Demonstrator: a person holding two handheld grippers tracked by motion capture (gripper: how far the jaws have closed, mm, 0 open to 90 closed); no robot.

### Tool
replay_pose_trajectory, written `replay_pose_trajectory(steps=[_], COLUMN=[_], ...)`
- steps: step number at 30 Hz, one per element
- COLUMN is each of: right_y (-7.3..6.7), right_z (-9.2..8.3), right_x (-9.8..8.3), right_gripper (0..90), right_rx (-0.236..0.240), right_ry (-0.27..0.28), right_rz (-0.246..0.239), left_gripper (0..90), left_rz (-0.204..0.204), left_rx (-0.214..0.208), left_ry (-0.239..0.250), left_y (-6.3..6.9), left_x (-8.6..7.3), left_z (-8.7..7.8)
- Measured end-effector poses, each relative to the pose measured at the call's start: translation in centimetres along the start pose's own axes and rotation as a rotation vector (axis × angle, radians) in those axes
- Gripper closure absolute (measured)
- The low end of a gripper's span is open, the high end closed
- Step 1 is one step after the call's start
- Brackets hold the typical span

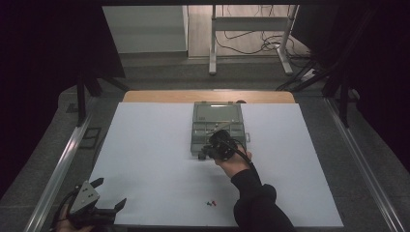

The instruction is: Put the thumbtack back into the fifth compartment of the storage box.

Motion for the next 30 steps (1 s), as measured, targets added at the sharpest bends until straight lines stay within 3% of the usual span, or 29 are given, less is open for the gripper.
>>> replay_pose_trajectory(steps=[15, 25, 30], right_y=[1.4, 1.7, 1.8], right_z=[2.5, 4.2, 4.5], right_x=[1.2, 1.6, 1.5], right_gripper=[82.0, 81.8, 75.6], right_rx=[-0.056, -0.074, -0.084], right_ry=[0.006, 0.005, 0.010], right_rz=[-0.021, -0.028, -0.019], left_gripper=[0.7, 0.7, 0.7], left_rz=[0.001, 0.006, 0.009], left_rx=[-0.003, -0.003, -0.005], left_ry=[0.003, 0.001, 0.000], left_y=[0.0, 0.1, 0.1], left_x=[0.0, 0.0, 0.0], left_z=[0.0, 0.0, 0.0])
Point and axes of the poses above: each handheld gripper's, and its own axes: z roughly forward along the jaws, x roughly out of its top, y roughly to its right, the point moved 8 cm from there along z, roughly forward along the jaws, and after that the axes turned 14 degrees about y, right-handed, at the moved point
